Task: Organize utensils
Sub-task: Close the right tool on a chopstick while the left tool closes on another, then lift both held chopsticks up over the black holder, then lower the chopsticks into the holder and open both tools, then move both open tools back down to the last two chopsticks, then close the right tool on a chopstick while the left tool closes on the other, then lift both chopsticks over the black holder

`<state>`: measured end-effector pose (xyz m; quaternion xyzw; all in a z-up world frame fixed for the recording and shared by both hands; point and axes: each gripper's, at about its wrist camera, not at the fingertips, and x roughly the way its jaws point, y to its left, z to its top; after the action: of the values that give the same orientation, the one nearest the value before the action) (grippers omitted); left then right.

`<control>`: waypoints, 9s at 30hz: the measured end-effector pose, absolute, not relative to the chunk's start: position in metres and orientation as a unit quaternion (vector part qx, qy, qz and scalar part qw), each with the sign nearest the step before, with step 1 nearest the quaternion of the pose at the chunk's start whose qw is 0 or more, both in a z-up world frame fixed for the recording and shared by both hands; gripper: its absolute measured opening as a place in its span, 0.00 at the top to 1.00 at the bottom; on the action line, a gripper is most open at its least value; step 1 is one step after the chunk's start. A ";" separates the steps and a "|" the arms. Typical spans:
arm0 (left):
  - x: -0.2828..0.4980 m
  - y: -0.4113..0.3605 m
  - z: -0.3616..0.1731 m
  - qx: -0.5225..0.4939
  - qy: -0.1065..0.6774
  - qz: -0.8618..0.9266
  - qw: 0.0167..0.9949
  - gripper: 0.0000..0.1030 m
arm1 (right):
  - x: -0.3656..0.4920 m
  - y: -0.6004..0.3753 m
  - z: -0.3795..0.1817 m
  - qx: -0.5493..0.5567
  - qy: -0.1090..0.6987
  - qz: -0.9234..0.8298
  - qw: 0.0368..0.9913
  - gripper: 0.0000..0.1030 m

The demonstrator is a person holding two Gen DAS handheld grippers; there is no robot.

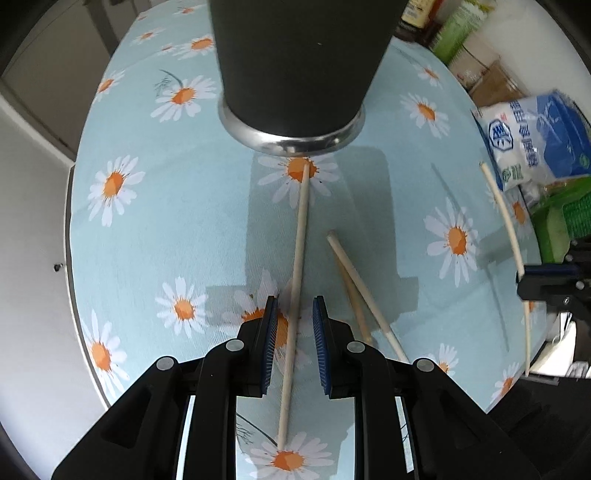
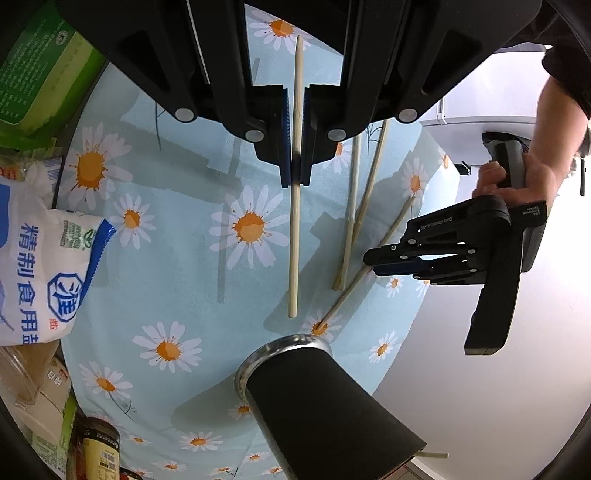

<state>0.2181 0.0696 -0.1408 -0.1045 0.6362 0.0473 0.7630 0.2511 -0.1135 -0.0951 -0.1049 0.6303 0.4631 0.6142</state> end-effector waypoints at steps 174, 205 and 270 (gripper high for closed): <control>0.084 0.108 -0.124 -0.258 0.431 -0.023 0.864 0.79 | 0.192 -0.016 -0.139 -0.241 0.639 0.369 0.631 0.79; 0.138 0.063 -0.120 -0.222 0.516 0.022 0.827 0.79 | 0.247 -0.071 -0.102 -0.152 0.639 0.408 0.634 0.95; 0.145 0.076 -0.052 -0.212 0.482 0.065 0.848 0.97 | 0.234 -0.064 -0.029 -0.065 0.525 0.532 0.661 0.95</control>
<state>0.1449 0.0756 -0.0524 -0.2117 0.4823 0.0654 0.8475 0.2344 -0.0644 -0.0288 -0.0650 0.5253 0.5316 0.6613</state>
